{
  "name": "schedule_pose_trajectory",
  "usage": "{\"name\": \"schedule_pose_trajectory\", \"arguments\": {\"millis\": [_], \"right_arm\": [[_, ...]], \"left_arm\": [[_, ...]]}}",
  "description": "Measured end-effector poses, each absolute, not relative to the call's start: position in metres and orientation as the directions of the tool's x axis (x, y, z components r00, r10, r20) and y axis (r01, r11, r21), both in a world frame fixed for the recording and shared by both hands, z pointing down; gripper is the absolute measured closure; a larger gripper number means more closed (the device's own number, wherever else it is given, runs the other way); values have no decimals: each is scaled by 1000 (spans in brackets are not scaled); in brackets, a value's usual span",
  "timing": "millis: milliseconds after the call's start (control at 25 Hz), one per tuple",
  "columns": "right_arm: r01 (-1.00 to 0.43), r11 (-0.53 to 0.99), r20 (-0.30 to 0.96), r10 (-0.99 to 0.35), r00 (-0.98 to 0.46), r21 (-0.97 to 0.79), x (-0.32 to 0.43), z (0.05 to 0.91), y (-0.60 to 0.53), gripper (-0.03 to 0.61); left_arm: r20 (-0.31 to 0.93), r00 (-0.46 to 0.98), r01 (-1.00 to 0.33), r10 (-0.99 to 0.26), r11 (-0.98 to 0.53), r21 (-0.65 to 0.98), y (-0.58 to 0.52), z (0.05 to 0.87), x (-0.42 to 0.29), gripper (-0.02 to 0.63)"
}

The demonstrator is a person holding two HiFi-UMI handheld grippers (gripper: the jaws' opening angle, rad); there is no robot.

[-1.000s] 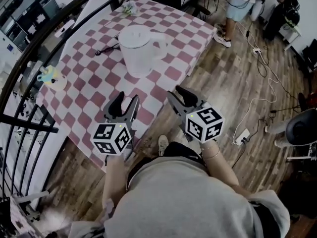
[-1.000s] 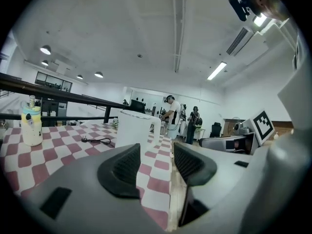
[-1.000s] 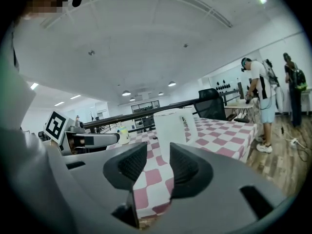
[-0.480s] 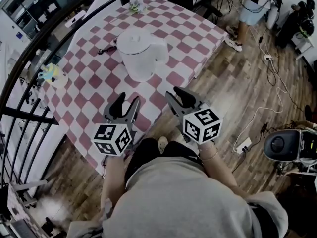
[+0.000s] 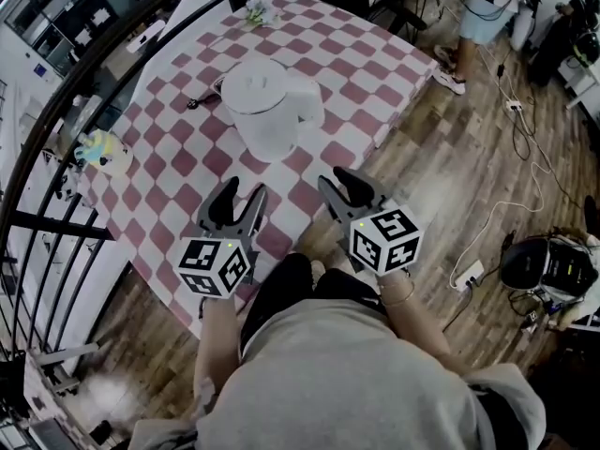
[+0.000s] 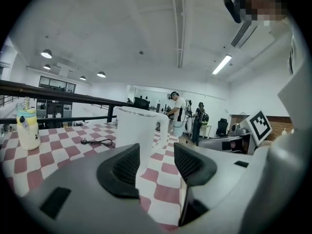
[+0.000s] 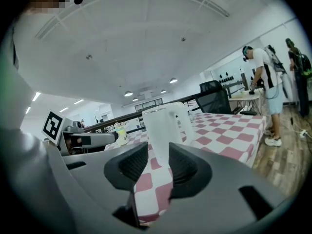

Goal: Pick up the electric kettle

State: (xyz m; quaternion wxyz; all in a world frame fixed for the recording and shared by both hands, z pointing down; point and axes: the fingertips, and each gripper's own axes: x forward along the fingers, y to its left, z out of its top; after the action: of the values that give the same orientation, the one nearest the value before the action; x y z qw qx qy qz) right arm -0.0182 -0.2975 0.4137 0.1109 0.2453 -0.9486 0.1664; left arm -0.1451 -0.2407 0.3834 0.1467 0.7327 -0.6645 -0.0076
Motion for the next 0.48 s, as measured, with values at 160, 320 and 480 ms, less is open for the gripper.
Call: {"name": "schedule_pose_trajectory", "arguments": {"millis": [160,320,480], "right_arm": [[-520,814,306,-441,-844,-260,-24,418,-308,453],[-537,806,324,-453,-830,-247,-31,417,-319,453],[-554,800,346,-466,-815,-228,-40,419,-330,451]], "left_arm": [[158,112,-973,-981,-76,216,-249,379,-164,383],[176,122,-972,-977,-82,220,-259,385,-180,383],[192,150,-979,-970,-118,167,-270,390,-190,380]]}}
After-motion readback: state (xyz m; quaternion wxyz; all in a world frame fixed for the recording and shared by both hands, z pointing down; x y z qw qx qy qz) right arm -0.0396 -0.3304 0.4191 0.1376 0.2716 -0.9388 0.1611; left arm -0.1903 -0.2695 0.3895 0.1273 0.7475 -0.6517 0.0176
